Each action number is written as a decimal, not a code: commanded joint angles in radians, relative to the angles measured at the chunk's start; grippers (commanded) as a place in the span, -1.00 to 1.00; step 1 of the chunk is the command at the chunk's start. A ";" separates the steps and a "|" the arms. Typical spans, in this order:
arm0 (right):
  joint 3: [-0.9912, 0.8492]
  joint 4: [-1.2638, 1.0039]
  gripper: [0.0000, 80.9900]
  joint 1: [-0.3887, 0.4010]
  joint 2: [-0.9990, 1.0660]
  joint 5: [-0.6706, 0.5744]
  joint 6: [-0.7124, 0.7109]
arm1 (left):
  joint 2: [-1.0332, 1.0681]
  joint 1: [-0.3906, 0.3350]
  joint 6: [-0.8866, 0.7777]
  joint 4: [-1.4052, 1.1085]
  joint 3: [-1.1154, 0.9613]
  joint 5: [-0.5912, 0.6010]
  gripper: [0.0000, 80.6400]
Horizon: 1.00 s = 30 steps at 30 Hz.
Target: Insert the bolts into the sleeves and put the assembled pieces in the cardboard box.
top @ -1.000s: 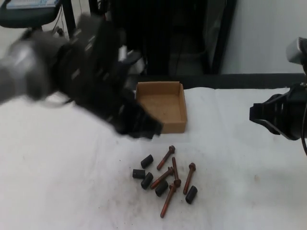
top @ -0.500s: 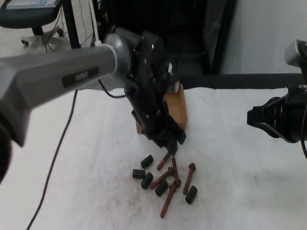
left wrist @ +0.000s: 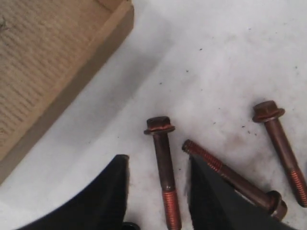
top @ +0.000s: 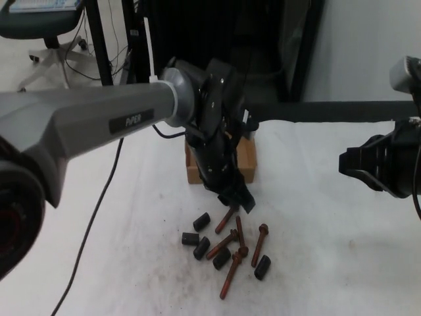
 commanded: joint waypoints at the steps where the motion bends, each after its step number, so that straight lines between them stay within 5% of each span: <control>1: -0.012 0.003 -0.98 -0.004 -0.001 -0.008 -0.005 | 0.011 -0.003 0.020 0.002 -0.011 -0.029 -0.08; 30: -0.012 0.003 -0.98 -0.004 -0.001 -0.008 -0.005 | 0.059 -0.003 0.015 -0.063 -0.011 -0.042 -0.08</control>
